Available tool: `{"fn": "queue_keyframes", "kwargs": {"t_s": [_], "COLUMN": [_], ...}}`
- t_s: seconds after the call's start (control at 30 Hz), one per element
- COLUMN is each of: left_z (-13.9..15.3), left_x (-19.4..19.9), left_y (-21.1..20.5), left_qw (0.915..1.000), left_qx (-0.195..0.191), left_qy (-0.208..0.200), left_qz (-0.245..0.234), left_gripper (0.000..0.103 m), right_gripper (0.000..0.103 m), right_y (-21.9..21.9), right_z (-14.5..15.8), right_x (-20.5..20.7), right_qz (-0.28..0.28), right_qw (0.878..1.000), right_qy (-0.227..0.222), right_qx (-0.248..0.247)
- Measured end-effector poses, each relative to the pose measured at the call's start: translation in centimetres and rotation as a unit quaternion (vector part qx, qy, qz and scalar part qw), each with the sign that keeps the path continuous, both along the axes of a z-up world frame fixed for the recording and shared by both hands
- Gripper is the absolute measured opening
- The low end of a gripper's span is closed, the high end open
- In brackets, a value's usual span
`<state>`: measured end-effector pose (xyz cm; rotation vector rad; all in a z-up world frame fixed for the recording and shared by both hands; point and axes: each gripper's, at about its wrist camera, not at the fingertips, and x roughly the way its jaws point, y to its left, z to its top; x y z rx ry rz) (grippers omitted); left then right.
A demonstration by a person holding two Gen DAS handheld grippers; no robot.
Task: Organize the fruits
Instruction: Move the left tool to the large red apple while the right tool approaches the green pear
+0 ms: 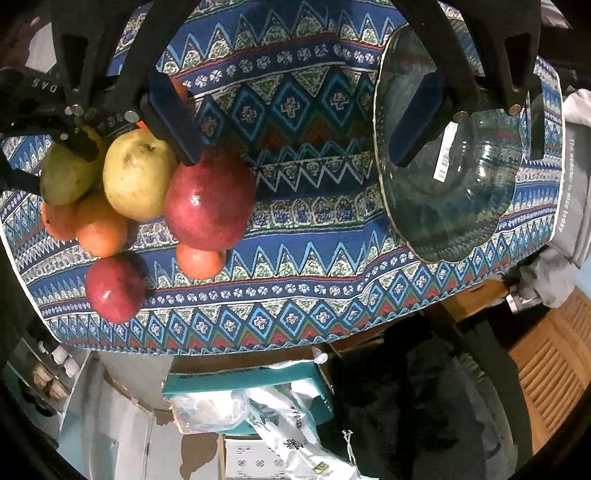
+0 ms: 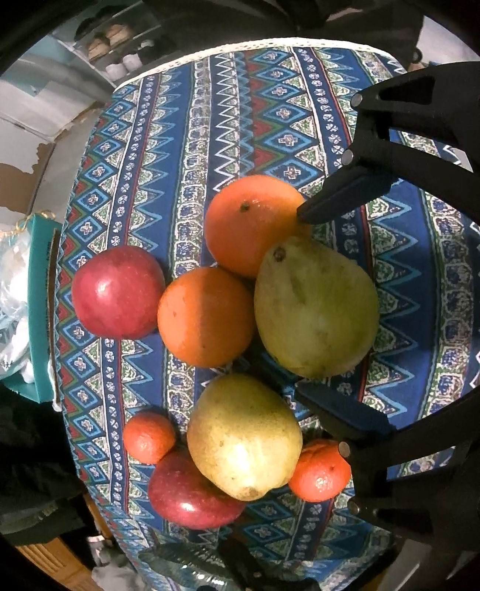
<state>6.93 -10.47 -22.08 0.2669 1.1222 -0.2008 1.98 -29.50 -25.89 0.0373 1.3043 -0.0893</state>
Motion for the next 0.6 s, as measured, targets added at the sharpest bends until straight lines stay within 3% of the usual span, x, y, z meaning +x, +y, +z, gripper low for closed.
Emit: {"fn": "queue_keyframes", "kwargs": {"t_s": [0.07,0.13,0.2,0.4,0.6], "left_z": [0.1,0.0,-0.3,-0.8,-0.8], "left_x": [0.0,0.0,0.3,1.0,1.2], "left_y": [-0.1,-0.2,-0.2,-0.4,-0.9], "left_qw": [1.0000,1.0000,1.0000,0.9998,0.9996], "left_qx": [-0.002,0.001,-0.001,-0.014,-0.020], "left_qy": [-0.001,-0.003,0.003,0.012,0.013], "left_qz": [-0.004,-0.007,-0.008,-0.003,-0.014], "left_gripper": [0.102,0.102,0.102,0.102,0.102], "right_gripper": [0.087,0.077,0.077,0.077,0.080], "right_y": [0.2,-0.2,-0.6,-1.5,-0.8], "right_z": [-0.2,-0.3,-0.7,-1.3,-2.1], "right_x": [0.1,-0.5,-1.2,-0.3,1.2], "right_qz": [0.001,-0.009,-0.028,-0.041,-0.034], "right_qw": [1.000,1.000,0.998,0.997,0.999], "right_qy": [0.001,0.008,0.016,0.014,0.016], "right_qx": [-0.002,0.022,0.054,0.067,0.040]}}
